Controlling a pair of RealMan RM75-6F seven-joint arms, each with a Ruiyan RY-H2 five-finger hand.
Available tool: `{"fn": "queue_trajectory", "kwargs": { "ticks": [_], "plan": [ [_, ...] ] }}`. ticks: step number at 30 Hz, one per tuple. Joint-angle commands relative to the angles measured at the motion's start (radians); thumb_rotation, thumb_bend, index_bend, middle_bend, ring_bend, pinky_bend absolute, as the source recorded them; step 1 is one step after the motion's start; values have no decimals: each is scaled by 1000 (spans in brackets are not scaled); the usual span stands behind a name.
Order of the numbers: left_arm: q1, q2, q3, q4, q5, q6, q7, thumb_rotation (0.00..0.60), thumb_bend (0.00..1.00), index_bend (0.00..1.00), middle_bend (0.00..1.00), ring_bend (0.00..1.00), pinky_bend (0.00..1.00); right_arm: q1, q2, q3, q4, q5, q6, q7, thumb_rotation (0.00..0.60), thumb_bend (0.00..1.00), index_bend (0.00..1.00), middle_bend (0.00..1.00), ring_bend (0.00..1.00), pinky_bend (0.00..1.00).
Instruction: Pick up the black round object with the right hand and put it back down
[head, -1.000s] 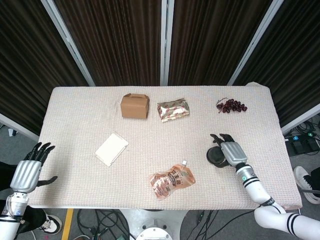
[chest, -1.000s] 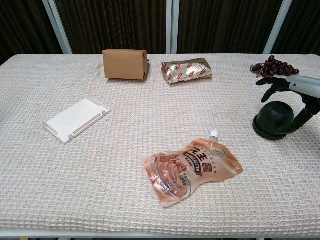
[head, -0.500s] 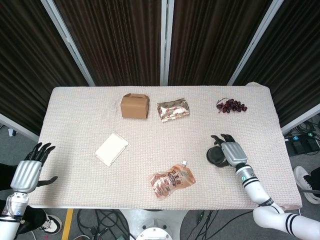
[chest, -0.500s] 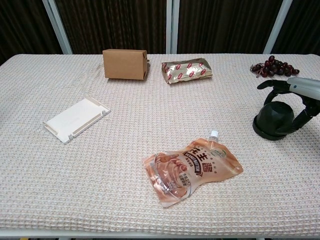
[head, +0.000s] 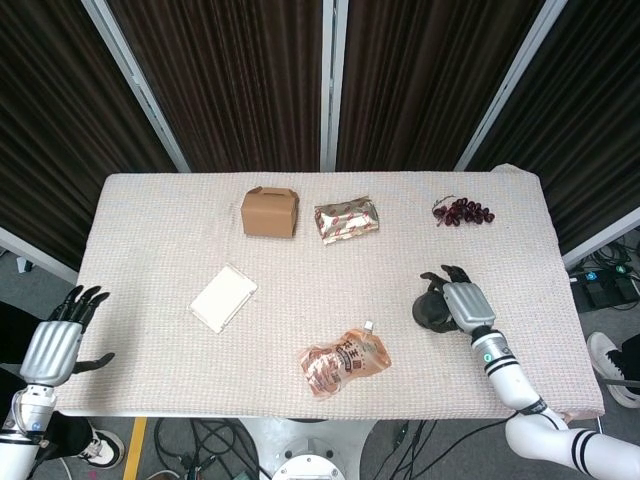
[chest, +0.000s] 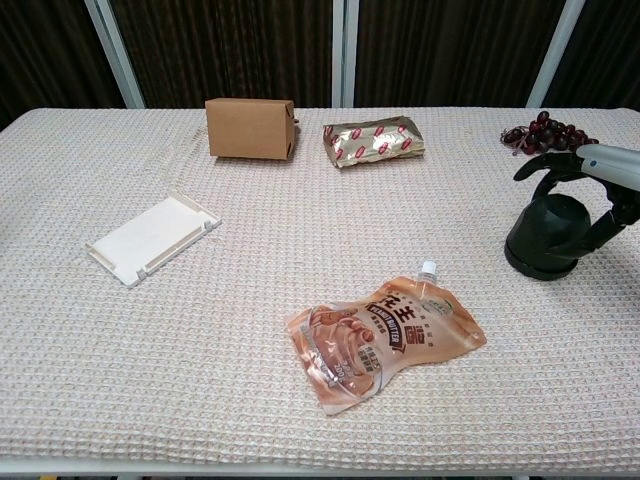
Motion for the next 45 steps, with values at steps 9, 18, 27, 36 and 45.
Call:
{"fn": "queue_trajectory", "kwargs": {
  "ticks": [9, 18, 27, 36, 45],
  "plan": [
    [-3, 2, -1, -9, 4, 1, 9, 600, 23, 133, 67, 0, 221, -29, 98, 51, -66, -18, 80, 60, 600, 101, 183, 416, 17, 0],
    [-6, 1, 0, -11, 6, -3, 17, 600, 23, 133, 67, 0, 221, -73, 99, 17, 54, 37, 37, 102, 600, 103, 183, 416, 17, 0],
    [-8, -1, -2, -16, -1, -8, 27, 600, 23, 133, 67, 0, 221, -76, 58, -9, 140, 18, -25, 151, 600, 80, 138, 318, 9, 0],
    [-7, 5, -7, -20, 2, 4, 24, 600, 24, 133, 67, 0, 221, -88, 135, 9, 43, -57, 33, 200, 600, 0, 0, 30, 0, 0],
    [-5, 18, -14, -47, -1, 16, 43, 600, 23, 133, 67, 0, 220, -154, 250, -28, -129, -281, 266, 145, 600, 0, 0, 28, 0, 0]
  ]
}}
